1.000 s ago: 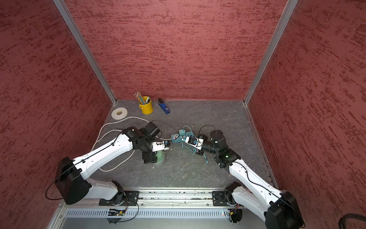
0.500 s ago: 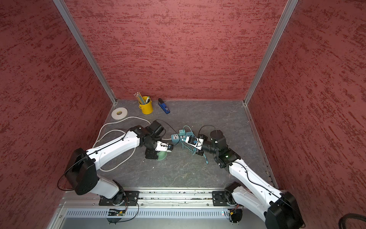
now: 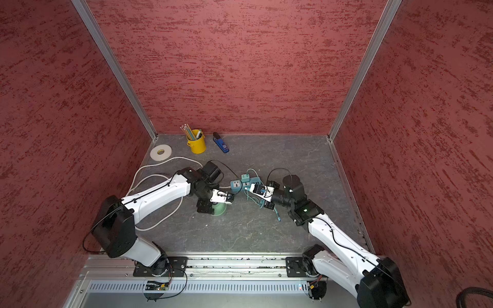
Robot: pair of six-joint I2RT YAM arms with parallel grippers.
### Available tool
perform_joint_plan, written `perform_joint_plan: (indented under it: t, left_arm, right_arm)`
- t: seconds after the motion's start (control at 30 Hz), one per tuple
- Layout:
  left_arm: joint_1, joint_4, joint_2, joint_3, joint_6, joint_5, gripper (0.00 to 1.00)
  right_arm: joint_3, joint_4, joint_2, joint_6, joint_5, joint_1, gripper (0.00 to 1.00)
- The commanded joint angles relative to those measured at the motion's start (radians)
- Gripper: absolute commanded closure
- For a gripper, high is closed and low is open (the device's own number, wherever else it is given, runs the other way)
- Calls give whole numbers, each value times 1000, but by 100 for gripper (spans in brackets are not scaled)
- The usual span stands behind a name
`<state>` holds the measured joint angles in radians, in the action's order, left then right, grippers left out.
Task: Charge the cordless meat grinders
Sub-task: Adjust the cordless meat grinder at the center of the board.
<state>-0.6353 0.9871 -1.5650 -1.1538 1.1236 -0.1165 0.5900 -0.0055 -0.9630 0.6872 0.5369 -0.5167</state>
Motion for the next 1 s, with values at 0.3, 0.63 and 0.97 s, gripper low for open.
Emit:
perform_joint_plan:
  t: [0.3,0.63,0.97]
  left_arm:
    - [28,-1,101,-3,-196,-142,0]
    - [-69,-126,262,61,-820,-92,0]
    - [-140,-82,233,32,-1275,134,0]
  right_arm:
    - [13,-19,9,0,-2,-6,100]
    - [15,-10,-10,1,6,-6,100]
    - [19,-3,-13,1,14,-6,100]
